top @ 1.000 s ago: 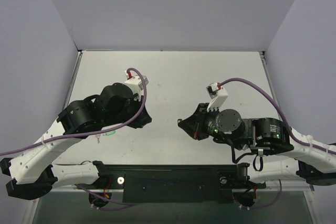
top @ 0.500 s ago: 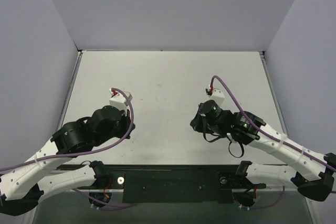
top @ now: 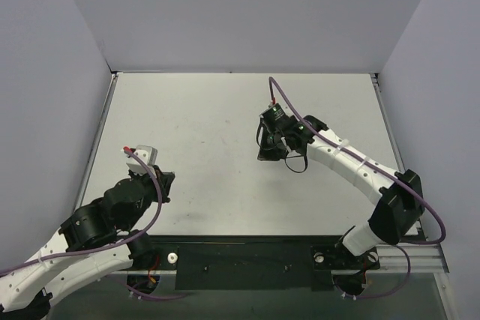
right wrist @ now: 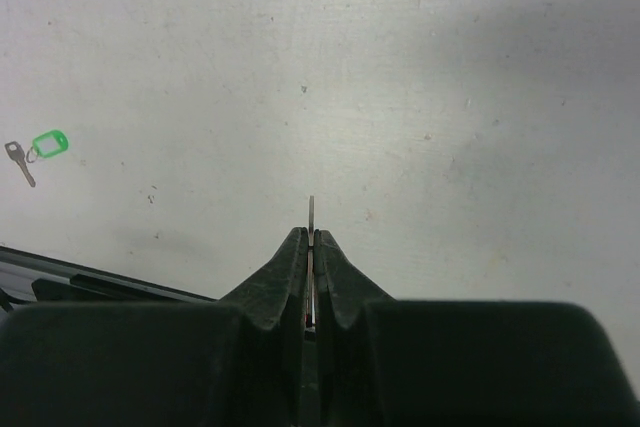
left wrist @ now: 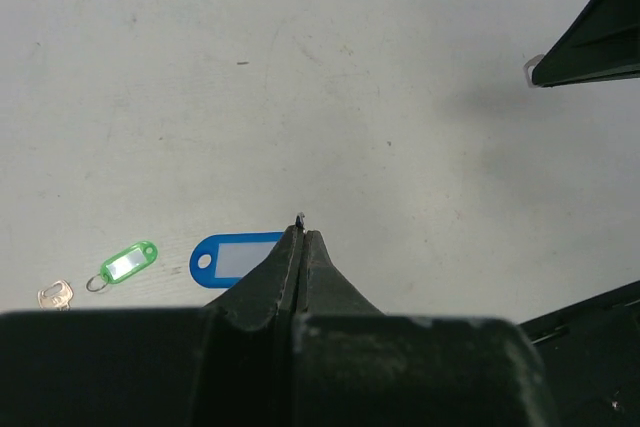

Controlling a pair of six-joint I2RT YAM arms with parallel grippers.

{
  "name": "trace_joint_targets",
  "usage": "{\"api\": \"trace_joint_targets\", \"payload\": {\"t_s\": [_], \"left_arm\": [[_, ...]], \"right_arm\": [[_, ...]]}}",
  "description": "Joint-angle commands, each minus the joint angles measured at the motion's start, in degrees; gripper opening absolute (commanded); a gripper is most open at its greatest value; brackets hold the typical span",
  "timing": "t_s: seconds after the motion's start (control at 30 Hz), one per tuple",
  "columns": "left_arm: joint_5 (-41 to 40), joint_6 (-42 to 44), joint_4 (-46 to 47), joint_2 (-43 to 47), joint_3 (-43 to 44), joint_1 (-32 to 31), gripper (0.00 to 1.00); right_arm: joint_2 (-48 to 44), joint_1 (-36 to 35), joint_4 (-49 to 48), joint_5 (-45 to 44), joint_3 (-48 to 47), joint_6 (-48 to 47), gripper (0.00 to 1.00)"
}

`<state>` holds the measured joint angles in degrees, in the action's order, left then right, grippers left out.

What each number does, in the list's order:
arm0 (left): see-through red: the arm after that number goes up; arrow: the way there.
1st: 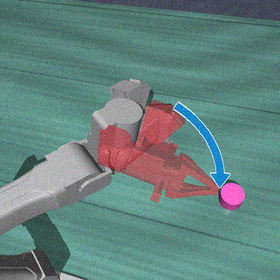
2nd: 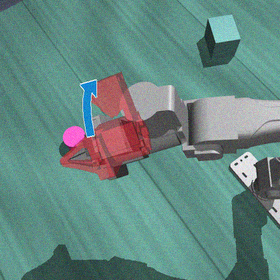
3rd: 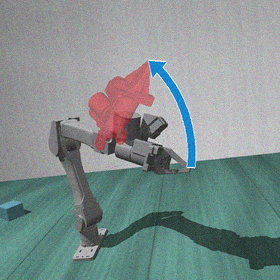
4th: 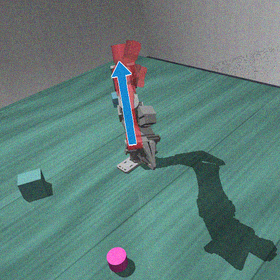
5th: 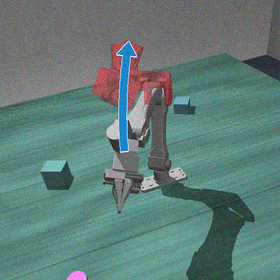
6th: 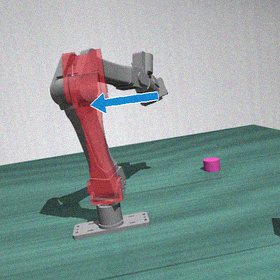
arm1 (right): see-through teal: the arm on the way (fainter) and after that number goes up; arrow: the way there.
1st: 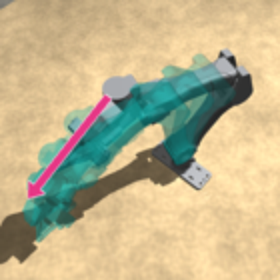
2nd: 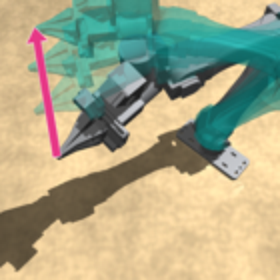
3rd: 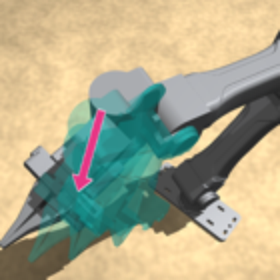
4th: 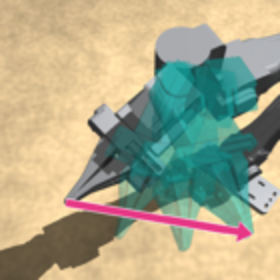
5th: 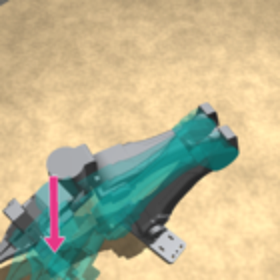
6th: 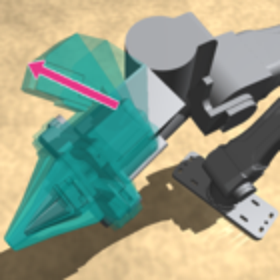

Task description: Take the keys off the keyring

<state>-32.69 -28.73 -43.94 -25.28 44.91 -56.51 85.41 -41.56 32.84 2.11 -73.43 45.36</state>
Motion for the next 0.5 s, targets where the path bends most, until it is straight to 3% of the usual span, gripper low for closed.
{"api": "trace_joint_targets", "payload": {"t_s": [0.0, 0.17, 0.23, 0.27, 0.33, 0.47], "left_arm": [[-3.3, 2.5, 6.1, 1.0, -0.5, 0.3, 0.00], [-3.9, 2.8, 5.6, 0.2, -0.2, 0.3, 0.00], [-3.5, 3.0, 5.3, 0.5, -0.2, 0.1, 0.00], [-3.5, 3.0, 5.1, 0.9, -0.2, 0.2, 0.00], [-3.6, 2.8, 4.7, 1.5, -0.2, 0.1, 0.00], [-3.9, 2.4, 4.4, 2.2, -0.2, 0.0, 0.00]], "right_arm": [[3.7, 1.7, 0.4, 2.3, -5.8, -2.8, 0.00], [8.7, 3.3, 0.3, 3.4, -9.8, -1.4, 0.02], [10.0, 4.0, 0.4, 3.3, -10.3, -0.5, 0.18], [10.4, 4.4, 0.3, 3.3, -10.5, -0.2, 0.34], [10.5, 4.8, 0.1, 3.3, -10.6, 0.1, 0.51], [8.7, 4.9, 0.1, 2.3, -9.7, 0.6, 0.70]]}}
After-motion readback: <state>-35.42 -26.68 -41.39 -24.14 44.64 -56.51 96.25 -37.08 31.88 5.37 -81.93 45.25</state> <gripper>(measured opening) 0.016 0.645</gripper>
